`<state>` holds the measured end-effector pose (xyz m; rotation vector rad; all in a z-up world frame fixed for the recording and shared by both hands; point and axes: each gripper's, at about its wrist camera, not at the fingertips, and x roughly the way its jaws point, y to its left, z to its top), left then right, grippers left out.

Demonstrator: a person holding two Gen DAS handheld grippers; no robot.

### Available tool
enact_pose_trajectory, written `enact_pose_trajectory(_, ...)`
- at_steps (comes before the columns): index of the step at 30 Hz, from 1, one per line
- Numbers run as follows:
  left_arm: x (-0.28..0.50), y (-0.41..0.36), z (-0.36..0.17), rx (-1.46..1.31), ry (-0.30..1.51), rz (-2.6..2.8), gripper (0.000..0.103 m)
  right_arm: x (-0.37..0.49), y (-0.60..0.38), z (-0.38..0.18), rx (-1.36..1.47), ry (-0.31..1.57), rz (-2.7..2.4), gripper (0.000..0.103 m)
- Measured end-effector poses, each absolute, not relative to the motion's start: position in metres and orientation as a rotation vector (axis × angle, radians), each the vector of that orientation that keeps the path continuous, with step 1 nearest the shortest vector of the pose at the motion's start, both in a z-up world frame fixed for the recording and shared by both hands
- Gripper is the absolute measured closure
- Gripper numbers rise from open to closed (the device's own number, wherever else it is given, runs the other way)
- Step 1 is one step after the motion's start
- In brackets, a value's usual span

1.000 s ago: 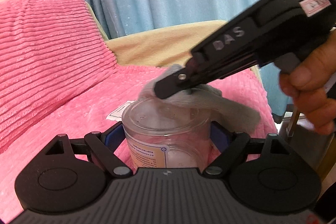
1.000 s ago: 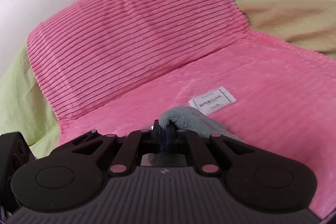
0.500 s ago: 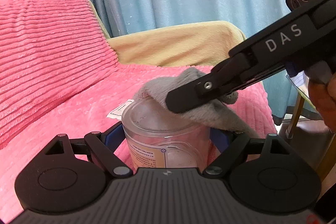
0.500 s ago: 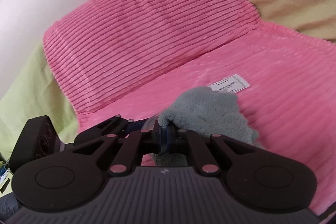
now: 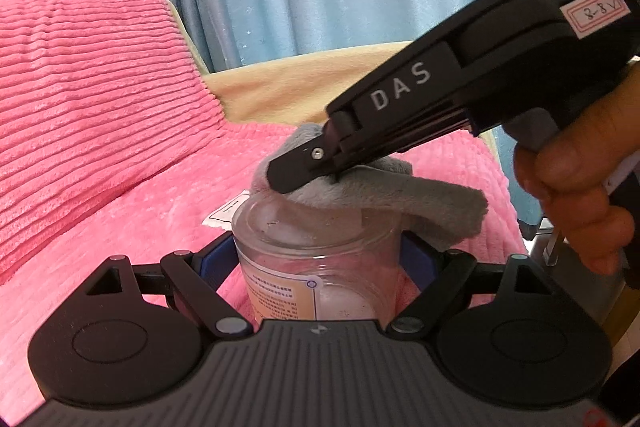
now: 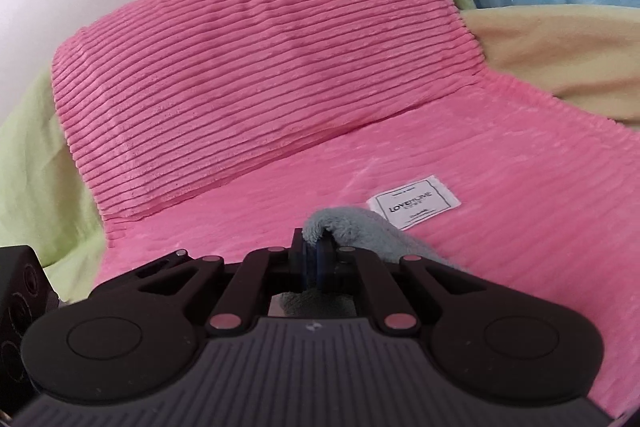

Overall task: Clean container
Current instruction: 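Rub the cloth around the jar rim with the right tool while the left tool holds the jar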

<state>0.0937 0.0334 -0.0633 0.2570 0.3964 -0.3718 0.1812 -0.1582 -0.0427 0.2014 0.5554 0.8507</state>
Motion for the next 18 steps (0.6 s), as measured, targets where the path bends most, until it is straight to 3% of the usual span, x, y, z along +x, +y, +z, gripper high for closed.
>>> enact_pose_trajectory(18,0.093,0.033,-0.067,0.263,0.408,-0.383,0.018,0.171,-0.160,-0.042,0.213,0.569,0.914,0.101)
